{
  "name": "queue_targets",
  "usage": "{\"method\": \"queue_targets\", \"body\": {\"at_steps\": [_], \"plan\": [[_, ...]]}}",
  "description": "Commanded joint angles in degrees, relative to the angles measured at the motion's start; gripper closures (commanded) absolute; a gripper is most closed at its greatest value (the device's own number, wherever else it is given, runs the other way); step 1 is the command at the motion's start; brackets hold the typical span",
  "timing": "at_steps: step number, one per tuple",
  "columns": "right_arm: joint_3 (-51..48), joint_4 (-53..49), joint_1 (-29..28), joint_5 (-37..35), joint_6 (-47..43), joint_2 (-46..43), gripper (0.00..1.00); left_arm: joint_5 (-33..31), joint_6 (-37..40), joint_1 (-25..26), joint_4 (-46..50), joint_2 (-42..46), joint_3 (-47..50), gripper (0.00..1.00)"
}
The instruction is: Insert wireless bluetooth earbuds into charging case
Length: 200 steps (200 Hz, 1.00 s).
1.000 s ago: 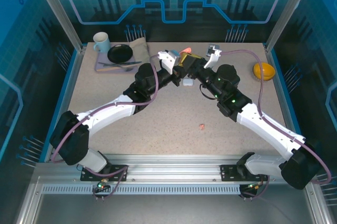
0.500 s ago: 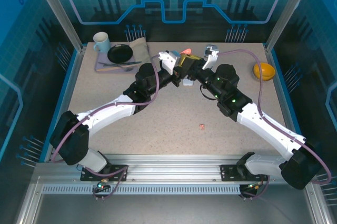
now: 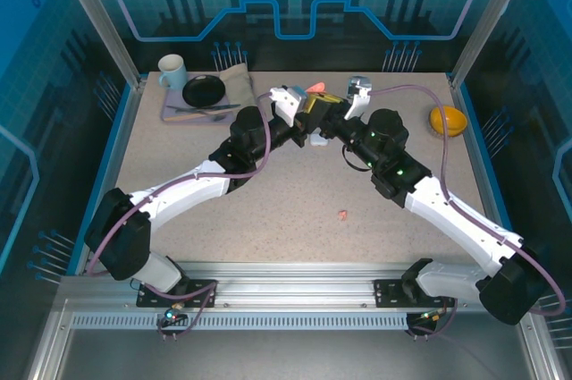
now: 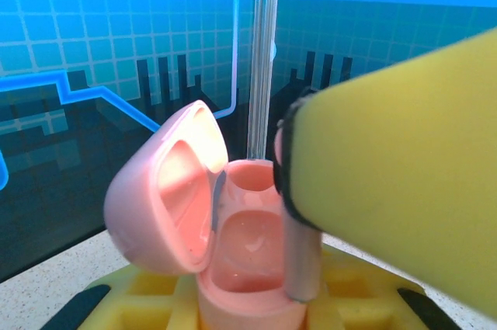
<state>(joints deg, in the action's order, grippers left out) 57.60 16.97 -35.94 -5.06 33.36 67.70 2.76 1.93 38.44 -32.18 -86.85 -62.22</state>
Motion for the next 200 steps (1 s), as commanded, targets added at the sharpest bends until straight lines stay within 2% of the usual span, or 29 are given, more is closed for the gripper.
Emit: {"method": "queue_targets", "body": {"at_steps": [1, 200], "plan": [[1.02, -3.04, 0.59, 0.71, -1.20, -0.91, 0.80, -0.21, 1.23, 0.28, -2.15, 0.71, -2.68, 1.00], [3.62, 0.17, 2.81, 1.90, 3.46, 0.20, 0.82, 2.68, 0.72, 0.27, -2.78, 0.63, -1.49, 1.00]]}}
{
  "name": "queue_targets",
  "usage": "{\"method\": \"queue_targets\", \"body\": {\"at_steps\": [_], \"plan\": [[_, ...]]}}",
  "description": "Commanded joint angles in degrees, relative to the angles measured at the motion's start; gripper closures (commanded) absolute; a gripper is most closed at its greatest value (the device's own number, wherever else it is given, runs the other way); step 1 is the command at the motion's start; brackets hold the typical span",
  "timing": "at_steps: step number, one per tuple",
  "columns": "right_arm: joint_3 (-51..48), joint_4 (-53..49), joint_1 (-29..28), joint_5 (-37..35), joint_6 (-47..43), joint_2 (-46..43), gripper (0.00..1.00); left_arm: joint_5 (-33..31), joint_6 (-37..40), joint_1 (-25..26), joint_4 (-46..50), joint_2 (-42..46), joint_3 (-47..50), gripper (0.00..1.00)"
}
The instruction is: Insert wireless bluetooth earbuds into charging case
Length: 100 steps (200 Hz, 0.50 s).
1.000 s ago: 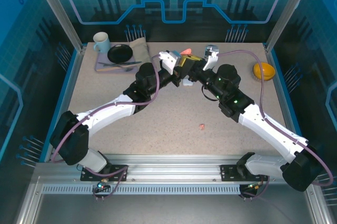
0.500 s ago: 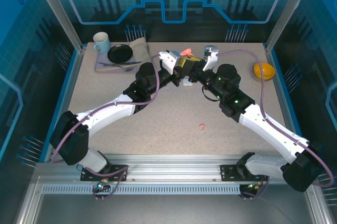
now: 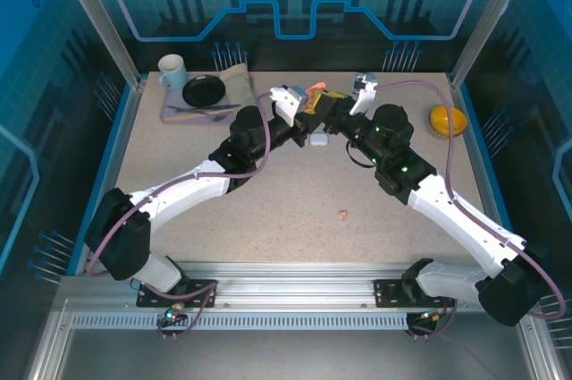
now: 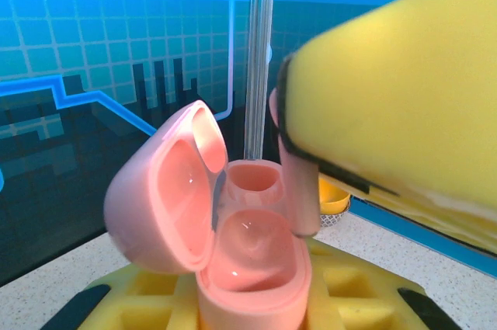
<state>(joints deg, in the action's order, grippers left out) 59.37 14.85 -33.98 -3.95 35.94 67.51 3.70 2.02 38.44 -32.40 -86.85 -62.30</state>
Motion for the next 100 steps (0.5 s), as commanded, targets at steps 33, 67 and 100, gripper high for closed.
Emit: {"method": "queue_targets", "body": {"at_steps": [33, 67, 100], "plan": [[1.89, 2.31, 0.83, 1.29, 1.34, 1.16, 0.82, 2.08, 0.53, 0.28, -2.54, 0.56, -1.48, 1.00], [1.81, 2.11, 0.84, 1.65, 1.59, 1.84, 0.83, 2.14, 0.46, 0.32, -2.47, 0.57, -1.76, 1.00], [1.89, 1.85, 0.89, 2.18, 1.76, 2.34, 0.83, 2.18, 0.53, 0.29, -2.39, 0.61, -1.90, 1.00]]}}
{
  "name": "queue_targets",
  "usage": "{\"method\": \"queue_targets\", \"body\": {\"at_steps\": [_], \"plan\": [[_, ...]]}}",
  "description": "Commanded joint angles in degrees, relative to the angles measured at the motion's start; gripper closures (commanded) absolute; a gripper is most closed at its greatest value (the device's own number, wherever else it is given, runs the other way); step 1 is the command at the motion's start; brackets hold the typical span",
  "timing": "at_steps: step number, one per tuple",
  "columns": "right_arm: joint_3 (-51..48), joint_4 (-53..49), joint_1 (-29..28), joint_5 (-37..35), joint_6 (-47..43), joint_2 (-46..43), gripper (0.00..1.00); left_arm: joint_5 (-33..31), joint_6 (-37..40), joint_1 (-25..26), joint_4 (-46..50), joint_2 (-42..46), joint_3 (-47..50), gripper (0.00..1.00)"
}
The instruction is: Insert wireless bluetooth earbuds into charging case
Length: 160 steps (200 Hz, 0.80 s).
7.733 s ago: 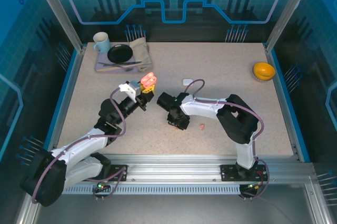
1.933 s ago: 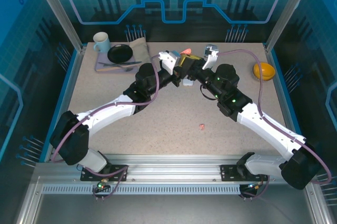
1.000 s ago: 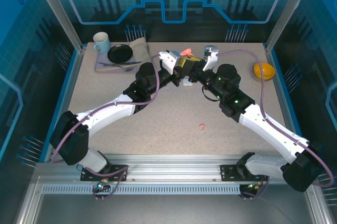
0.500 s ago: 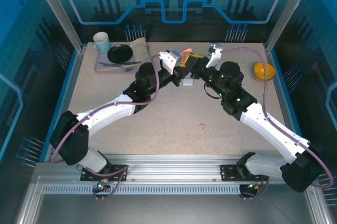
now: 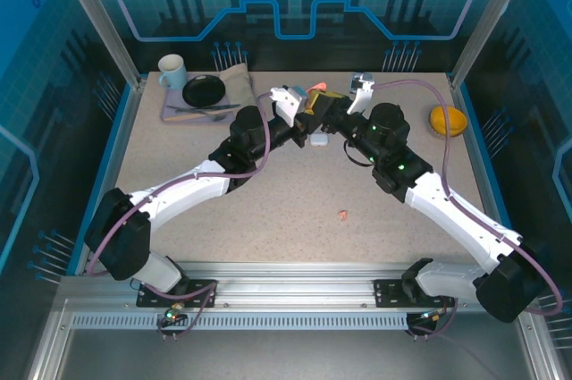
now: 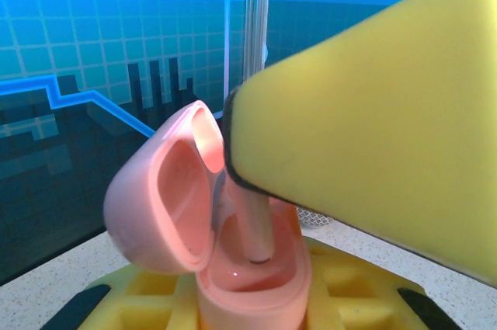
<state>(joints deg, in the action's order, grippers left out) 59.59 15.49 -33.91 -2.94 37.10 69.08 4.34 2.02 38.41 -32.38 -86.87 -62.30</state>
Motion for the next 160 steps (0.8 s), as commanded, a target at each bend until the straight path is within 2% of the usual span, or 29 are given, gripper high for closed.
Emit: {"method": "queue_targets", "body": {"at_steps": [1, 160], "plan": [[1.67, 1.21, 0.80, 1.22, 0.60, 0.78, 0.83, 1.55, 0.53, 0.33, -2.42, 0.64, -1.92, 1.00], [-1.28, -1.66, 0.21, 2.33, 0.21, -2.16, 0.85, 1.30, 1.39, 0.30, -1.37, 0.03, -2.88, 1.00]]}}
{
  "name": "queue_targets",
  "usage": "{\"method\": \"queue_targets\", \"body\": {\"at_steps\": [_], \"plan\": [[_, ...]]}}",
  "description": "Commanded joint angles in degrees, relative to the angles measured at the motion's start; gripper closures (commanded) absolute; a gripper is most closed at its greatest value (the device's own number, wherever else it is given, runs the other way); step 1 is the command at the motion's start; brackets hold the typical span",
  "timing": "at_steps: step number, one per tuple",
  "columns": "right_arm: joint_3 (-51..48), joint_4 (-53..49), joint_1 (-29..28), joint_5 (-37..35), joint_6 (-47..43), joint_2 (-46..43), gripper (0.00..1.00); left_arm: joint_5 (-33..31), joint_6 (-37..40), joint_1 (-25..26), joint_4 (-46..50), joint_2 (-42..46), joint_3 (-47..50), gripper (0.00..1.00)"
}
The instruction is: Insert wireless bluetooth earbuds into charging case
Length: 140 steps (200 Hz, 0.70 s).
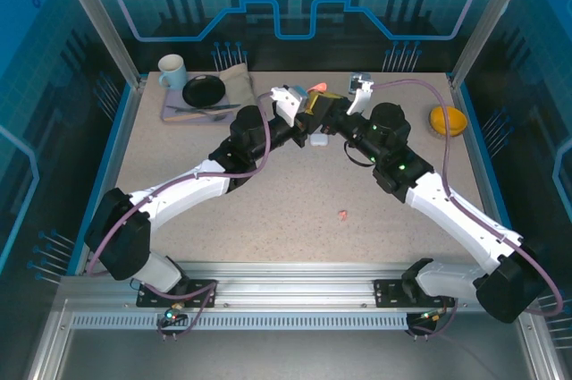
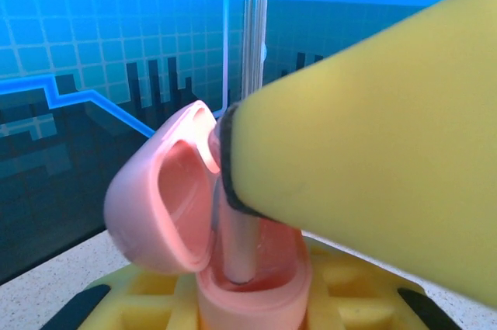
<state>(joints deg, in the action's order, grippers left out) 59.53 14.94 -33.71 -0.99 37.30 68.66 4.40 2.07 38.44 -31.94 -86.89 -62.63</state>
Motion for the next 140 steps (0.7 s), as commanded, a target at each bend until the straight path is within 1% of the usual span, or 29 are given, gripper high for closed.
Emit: {"method": "queue_targets", "body": {"at_steps": [1, 49, 140], "plan": [[-1.24, -1.13, -0.01, 0.34, -0.05, -1.72, 0.85, 1.18, 1.31, 0.26, -1.81, 0.06, -2.52, 1.00], [-1.72, -1.94, -0.01, -0.15, -0.24, -2.49, 0.86, 1.13, 1.54, 0.31, -1.64, 0.09, -2.79, 1.00], [1.89, -6.96, -0.03, 3.68, -1.78, 1.33, 0.86, 1.35, 1.76, 0.29, -1.21, 0.33, -2.82, 1.00]]}}
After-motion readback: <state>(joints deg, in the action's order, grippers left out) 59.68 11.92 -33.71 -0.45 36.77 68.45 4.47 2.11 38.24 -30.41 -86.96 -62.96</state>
